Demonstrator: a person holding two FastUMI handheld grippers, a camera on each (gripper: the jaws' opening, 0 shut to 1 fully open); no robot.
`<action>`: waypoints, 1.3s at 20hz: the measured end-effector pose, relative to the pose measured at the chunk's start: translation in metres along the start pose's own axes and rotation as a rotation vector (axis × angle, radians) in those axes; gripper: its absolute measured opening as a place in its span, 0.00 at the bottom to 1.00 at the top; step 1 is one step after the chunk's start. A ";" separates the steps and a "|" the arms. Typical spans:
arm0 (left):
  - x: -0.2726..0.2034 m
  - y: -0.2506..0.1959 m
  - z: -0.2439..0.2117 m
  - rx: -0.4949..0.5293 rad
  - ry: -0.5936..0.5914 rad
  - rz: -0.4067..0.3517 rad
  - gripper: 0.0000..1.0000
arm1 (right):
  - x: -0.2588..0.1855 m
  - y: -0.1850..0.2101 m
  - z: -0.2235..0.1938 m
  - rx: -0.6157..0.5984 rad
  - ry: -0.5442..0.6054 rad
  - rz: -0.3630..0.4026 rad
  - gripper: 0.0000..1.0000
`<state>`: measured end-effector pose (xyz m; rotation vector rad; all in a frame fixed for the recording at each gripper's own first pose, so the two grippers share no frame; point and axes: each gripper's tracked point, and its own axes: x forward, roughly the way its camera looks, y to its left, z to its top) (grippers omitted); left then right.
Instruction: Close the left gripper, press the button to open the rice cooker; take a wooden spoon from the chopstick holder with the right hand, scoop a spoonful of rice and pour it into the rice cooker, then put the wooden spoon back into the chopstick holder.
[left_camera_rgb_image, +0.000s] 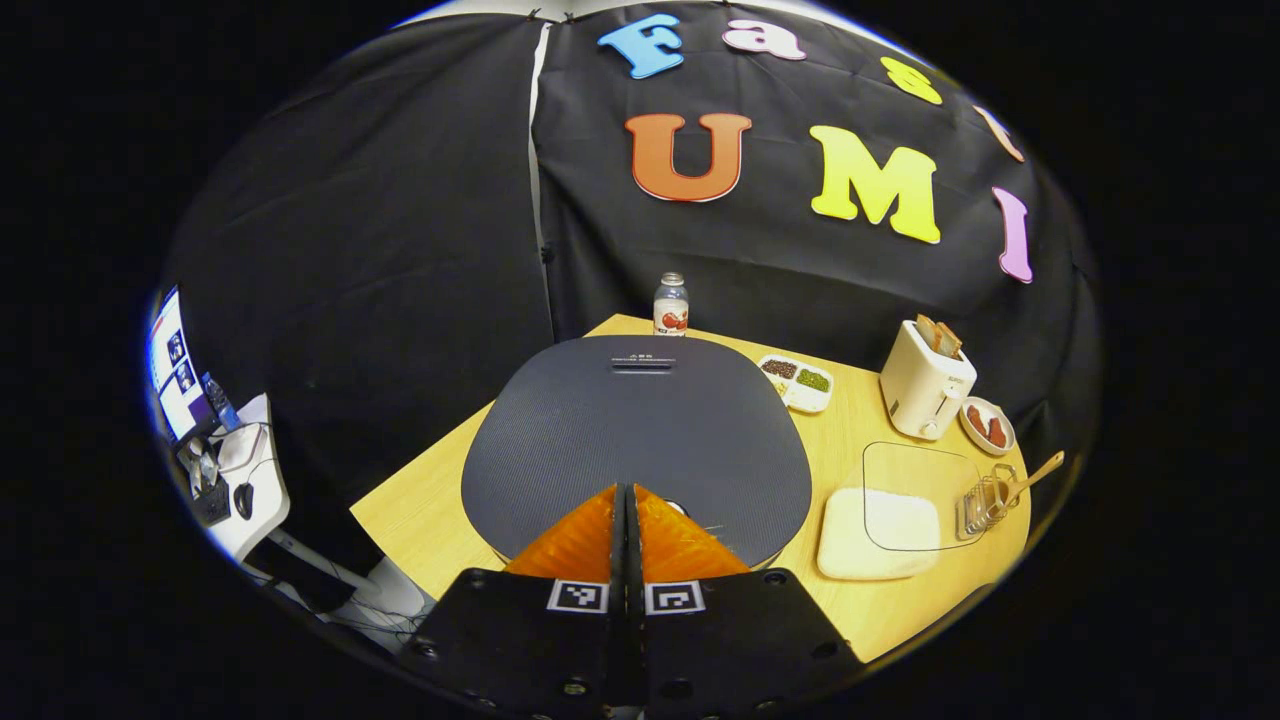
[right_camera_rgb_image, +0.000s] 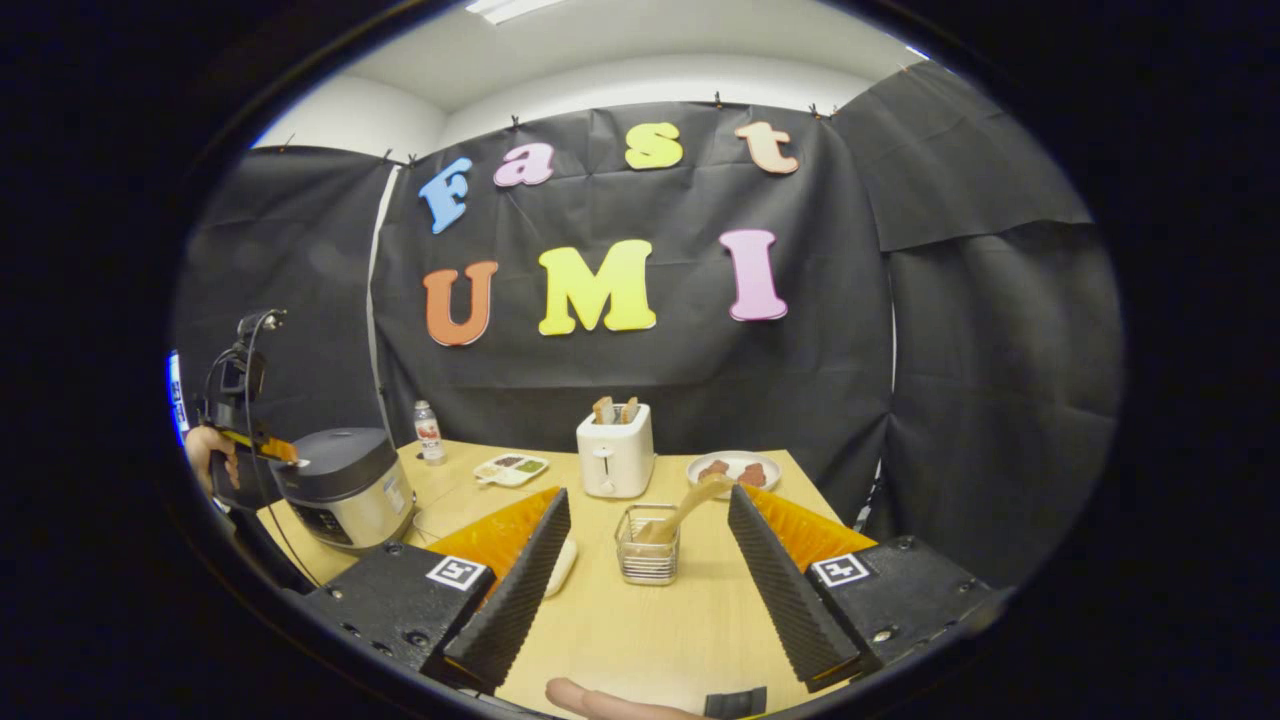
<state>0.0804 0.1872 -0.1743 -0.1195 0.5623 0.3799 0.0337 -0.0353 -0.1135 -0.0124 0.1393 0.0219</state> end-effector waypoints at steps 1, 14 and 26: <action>0.000 0.001 0.000 -0.008 -0.002 -0.005 0.00 | 0.000 0.001 -0.001 -0.003 0.007 0.000 1.00; -0.028 0.006 0.045 -0.086 -0.165 -0.030 0.00 | -0.029 -0.006 0.002 -0.043 -0.012 -0.035 1.00; -0.138 -0.002 0.093 -0.118 -0.447 -0.147 0.84 | -0.012 -0.008 -0.023 -0.026 0.016 -0.038 0.97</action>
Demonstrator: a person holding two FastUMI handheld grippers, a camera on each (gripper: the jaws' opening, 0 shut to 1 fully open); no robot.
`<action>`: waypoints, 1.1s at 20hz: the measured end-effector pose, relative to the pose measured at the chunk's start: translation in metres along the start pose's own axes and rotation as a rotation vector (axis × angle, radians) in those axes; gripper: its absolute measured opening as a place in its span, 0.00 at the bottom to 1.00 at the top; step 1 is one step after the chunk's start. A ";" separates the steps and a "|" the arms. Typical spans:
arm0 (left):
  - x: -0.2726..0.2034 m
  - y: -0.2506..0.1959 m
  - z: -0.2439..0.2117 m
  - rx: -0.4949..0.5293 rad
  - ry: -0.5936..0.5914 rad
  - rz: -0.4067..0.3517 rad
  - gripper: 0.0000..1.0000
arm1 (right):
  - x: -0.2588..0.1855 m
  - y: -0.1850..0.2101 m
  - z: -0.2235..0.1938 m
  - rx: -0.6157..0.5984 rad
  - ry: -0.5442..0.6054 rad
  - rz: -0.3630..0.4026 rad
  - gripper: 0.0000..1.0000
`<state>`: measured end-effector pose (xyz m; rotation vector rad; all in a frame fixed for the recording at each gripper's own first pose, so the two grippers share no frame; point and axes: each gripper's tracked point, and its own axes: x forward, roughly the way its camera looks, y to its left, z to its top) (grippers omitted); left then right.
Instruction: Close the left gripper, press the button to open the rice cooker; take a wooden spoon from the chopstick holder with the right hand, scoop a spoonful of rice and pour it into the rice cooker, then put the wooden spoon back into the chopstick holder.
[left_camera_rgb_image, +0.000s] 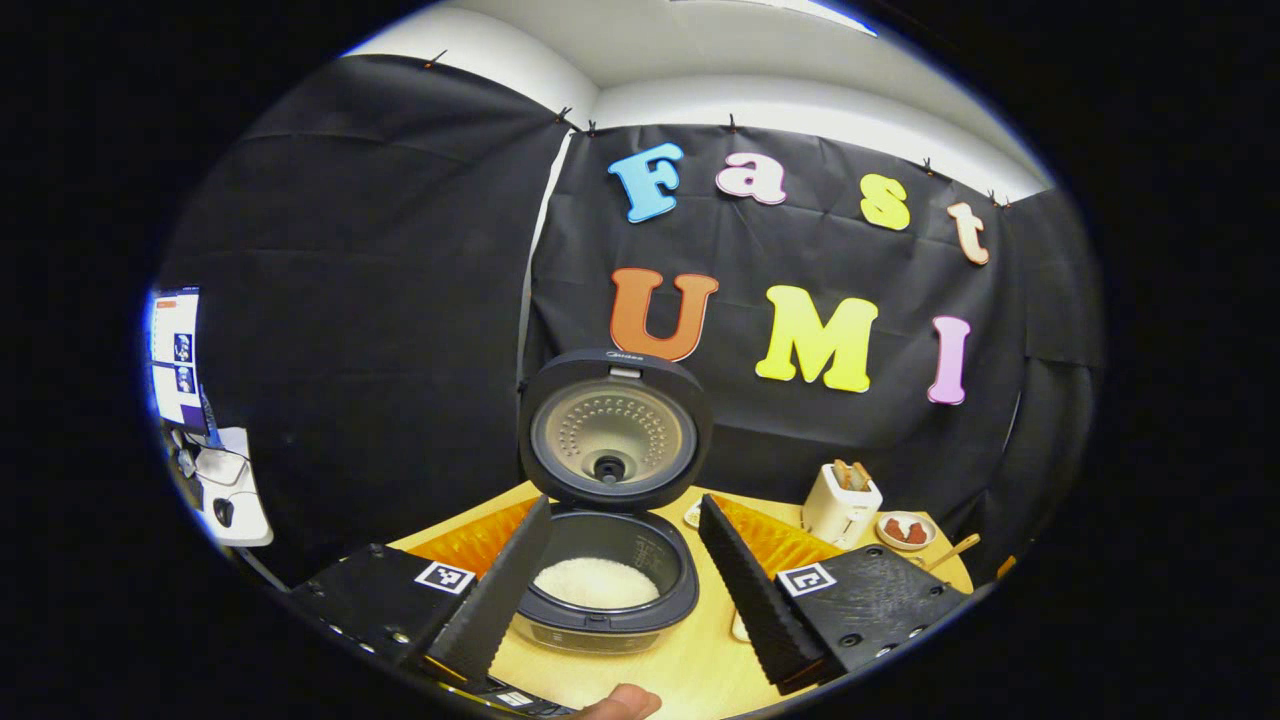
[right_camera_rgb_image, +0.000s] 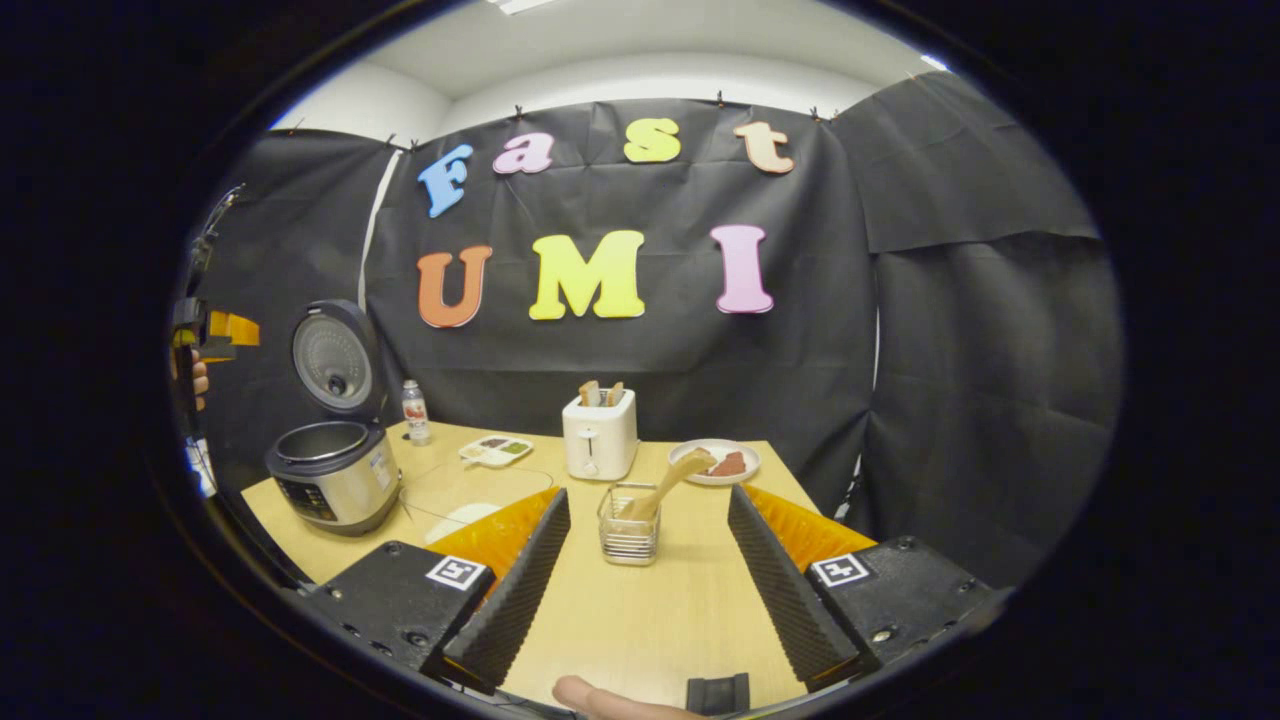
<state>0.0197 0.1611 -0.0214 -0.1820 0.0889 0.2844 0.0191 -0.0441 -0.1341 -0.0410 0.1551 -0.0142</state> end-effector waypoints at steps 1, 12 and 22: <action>-0.008 -0.001 0.000 0.000 -0.014 -0.006 0.95 | 0.008 -0.002 -0.002 0.014 -0.003 -0.001 1.00; -0.079 -0.029 -0.014 0.054 -0.115 -0.108 0.94 | 0.134 -0.023 -0.049 0.097 0.070 -0.078 1.00; -0.108 -0.044 -0.051 0.113 -0.129 -0.196 0.94 | 0.221 -0.025 -0.083 0.124 0.118 -0.097 0.83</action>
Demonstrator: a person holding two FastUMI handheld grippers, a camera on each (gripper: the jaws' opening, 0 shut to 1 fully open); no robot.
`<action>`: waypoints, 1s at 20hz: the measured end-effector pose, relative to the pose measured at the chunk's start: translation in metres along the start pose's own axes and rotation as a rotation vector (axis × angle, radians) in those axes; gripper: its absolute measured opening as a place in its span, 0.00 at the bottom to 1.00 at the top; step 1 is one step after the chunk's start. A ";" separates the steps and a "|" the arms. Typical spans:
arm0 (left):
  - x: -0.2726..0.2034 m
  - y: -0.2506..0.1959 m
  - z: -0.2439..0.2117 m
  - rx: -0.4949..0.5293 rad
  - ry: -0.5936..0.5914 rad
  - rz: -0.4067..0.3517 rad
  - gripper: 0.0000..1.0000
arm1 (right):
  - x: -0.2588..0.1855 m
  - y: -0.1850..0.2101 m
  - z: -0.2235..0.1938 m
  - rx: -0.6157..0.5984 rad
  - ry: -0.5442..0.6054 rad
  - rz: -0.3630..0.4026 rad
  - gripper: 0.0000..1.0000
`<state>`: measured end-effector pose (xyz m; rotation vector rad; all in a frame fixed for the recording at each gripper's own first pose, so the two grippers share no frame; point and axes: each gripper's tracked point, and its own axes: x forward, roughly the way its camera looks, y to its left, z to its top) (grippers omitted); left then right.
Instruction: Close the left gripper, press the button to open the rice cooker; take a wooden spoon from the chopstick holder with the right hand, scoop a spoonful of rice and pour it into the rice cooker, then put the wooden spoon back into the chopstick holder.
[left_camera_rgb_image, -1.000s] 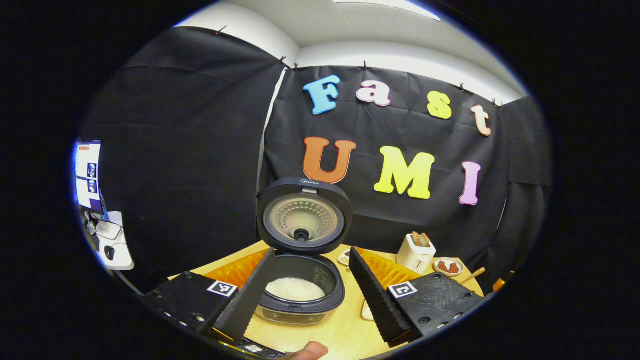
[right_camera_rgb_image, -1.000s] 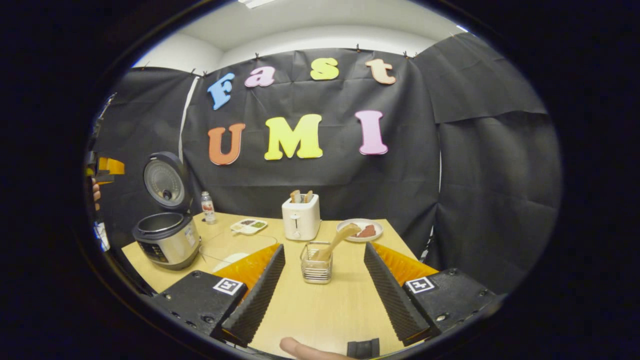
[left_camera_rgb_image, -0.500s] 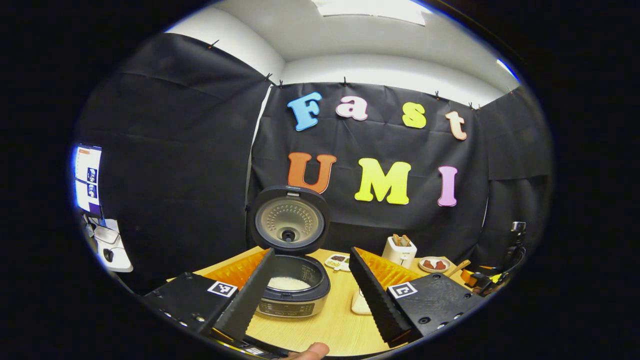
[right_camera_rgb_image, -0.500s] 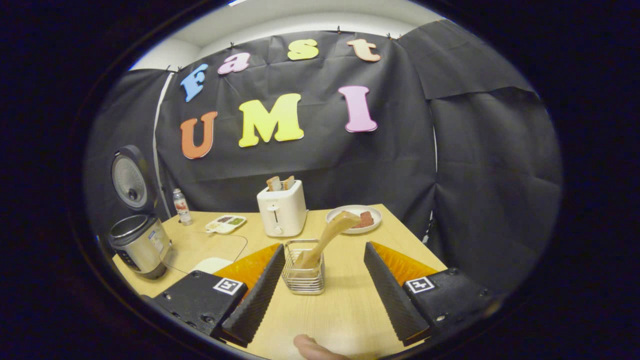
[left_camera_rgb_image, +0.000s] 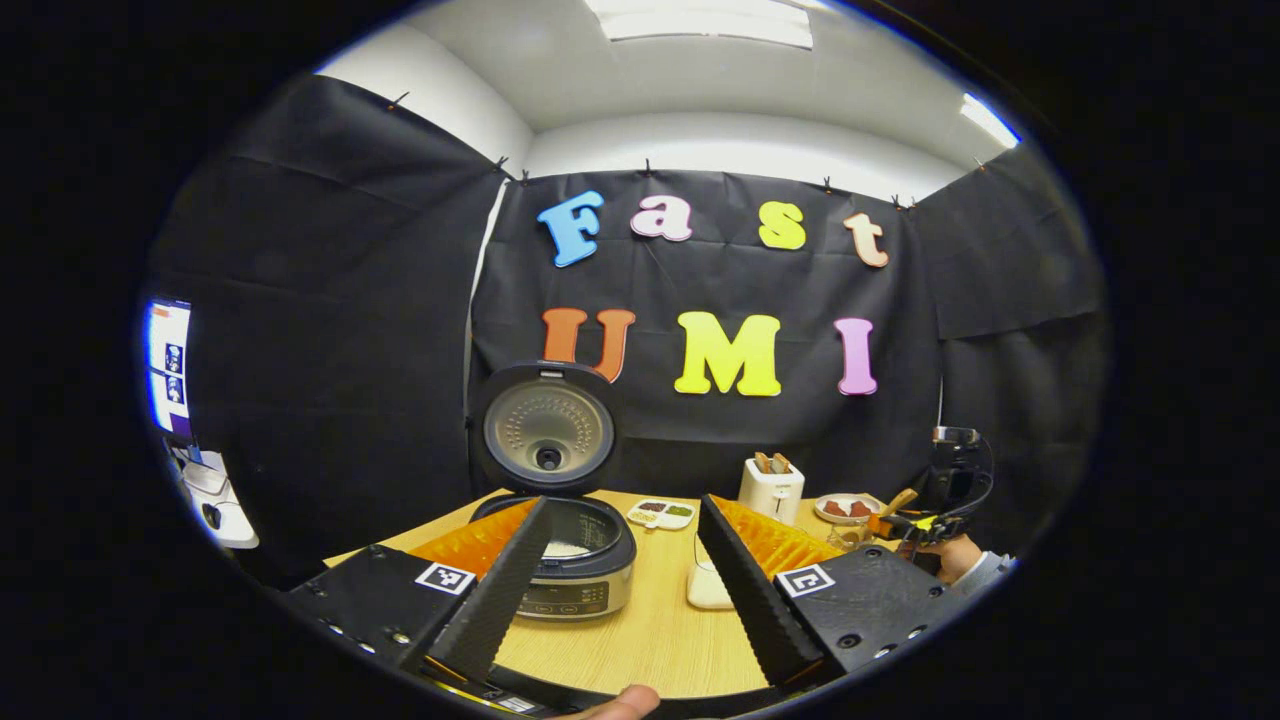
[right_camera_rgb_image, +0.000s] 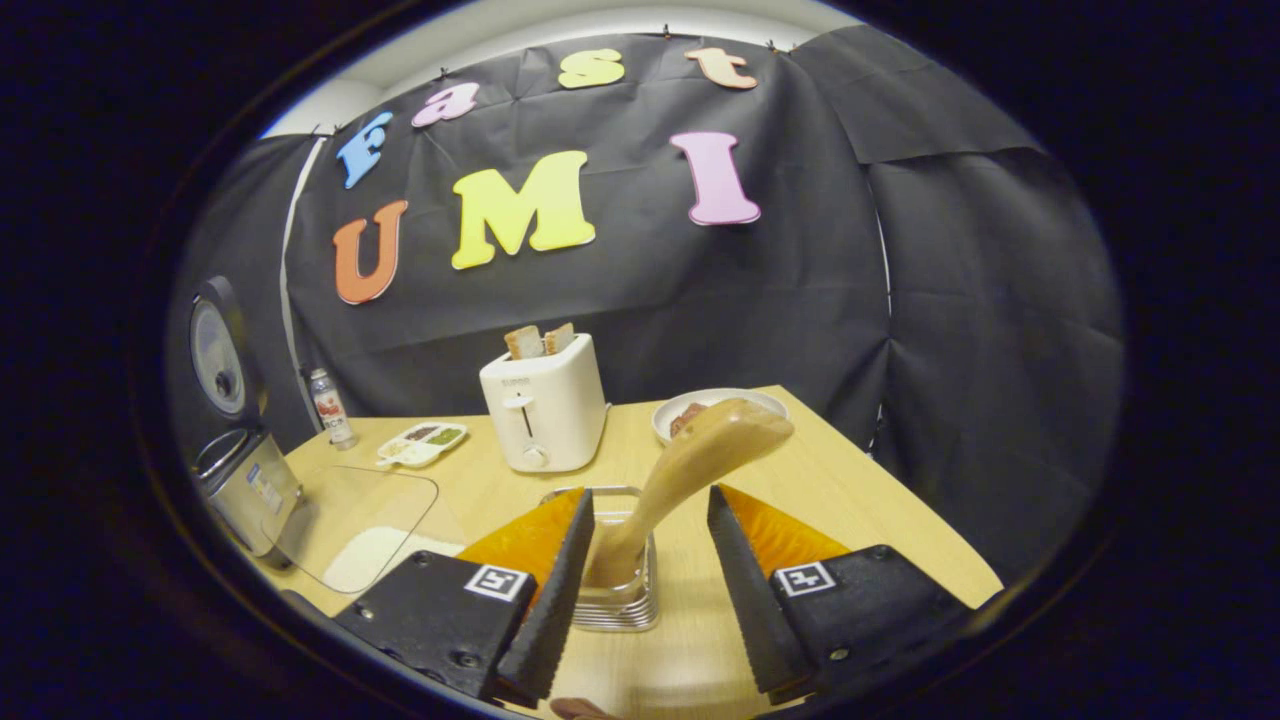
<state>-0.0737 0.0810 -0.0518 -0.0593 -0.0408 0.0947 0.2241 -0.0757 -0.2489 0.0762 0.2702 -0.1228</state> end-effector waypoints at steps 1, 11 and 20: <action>-0.001 0.003 -0.001 -0.002 0.001 0.001 0.94 | 0.004 -0.001 -0.001 0.005 0.003 -0.005 0.65; -0.002 0.002 -0.028 -0.023 0.065 -0.014 0.94 | 0.016 0.012 0.009 0.047 -0.016 0.033 0.26; -0.014 0.012 -0.041 -0.012 0.082 -0.006 0.94 | -0.018 0.026 0.057 -0.007 -0.092 0.061 0.10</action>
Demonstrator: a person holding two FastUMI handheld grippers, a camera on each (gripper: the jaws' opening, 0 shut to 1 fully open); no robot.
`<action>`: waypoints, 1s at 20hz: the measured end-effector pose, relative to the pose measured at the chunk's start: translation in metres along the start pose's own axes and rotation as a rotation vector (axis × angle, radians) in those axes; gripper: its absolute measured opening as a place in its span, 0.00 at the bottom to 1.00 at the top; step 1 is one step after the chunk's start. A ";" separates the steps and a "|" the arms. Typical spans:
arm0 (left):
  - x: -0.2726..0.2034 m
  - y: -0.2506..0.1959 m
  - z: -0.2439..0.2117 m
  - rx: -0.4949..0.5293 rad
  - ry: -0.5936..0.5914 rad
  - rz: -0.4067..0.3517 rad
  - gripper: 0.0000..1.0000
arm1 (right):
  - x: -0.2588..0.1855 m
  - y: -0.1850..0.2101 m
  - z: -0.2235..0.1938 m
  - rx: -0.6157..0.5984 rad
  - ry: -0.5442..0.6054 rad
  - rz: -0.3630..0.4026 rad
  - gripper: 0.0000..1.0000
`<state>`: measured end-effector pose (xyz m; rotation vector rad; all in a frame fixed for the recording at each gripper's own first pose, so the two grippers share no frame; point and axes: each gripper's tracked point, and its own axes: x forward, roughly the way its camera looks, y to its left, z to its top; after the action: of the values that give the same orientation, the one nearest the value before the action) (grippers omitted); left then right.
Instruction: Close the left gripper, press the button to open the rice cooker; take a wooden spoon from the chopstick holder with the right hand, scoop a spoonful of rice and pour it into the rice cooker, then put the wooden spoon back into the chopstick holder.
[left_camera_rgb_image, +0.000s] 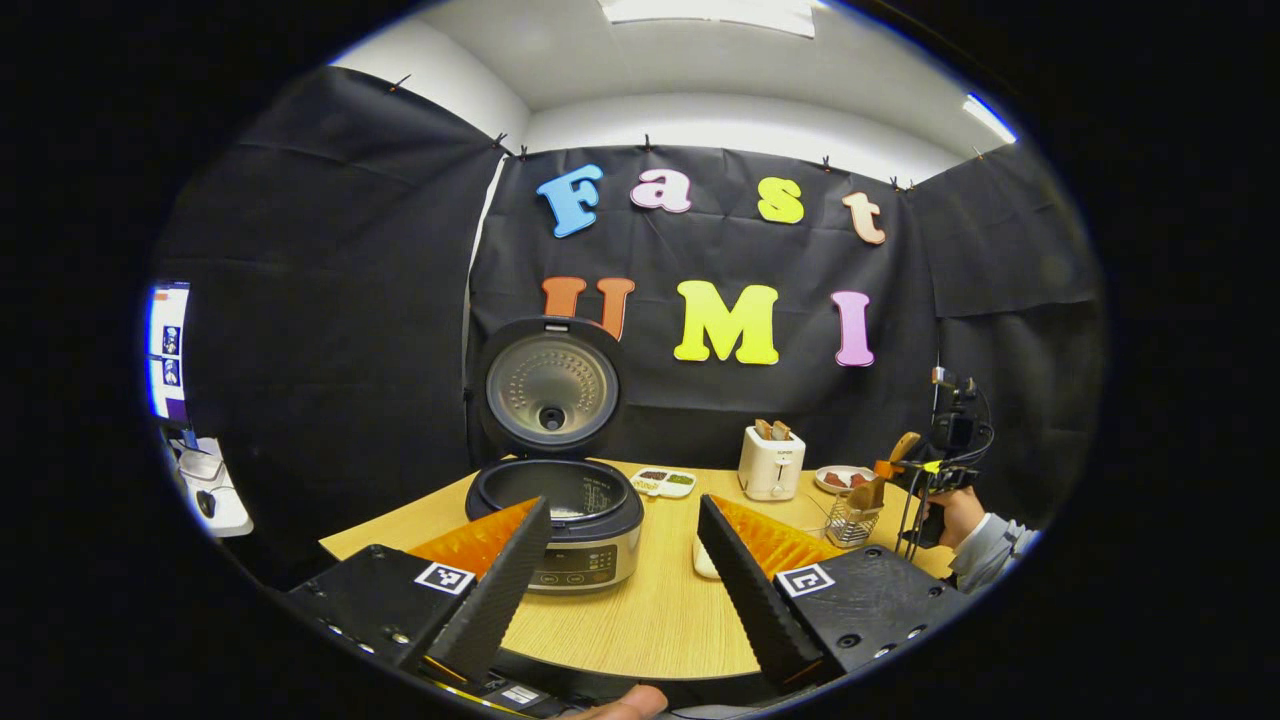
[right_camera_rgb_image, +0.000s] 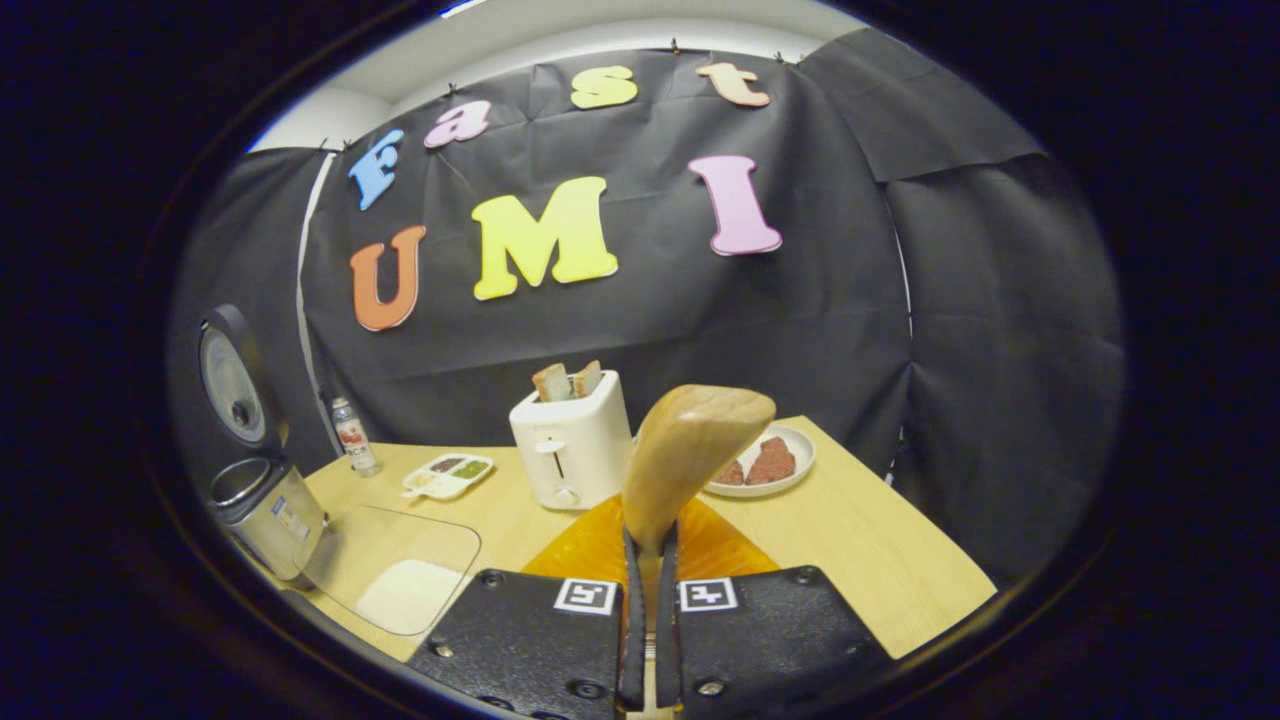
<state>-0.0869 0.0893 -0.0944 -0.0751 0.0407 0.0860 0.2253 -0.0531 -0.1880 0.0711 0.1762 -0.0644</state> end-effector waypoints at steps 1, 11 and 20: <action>-0.002 0.001 0.000 0.001 0.001 -0.001 0.94 | -0.005 0.002 0.009 -0.003 -0.011 0.001 0.05; -0.017 0.015 0.003 0.000 -0.009 -0.013 0.94 | -0.045 0.086 0.063 -0.019 -0.044 0.115 0.09; -0.023 0.023 0.004 -0.005 -0.017 -0.013 0.94 | -0.021 0.162 0.007 -0.060 0.047 0.194 0.09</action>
<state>-0.1115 0.1106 -0.0907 -0.0795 0.0234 0.0741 0.2172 0.1092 -0.1670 0.0298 0.2177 0.1364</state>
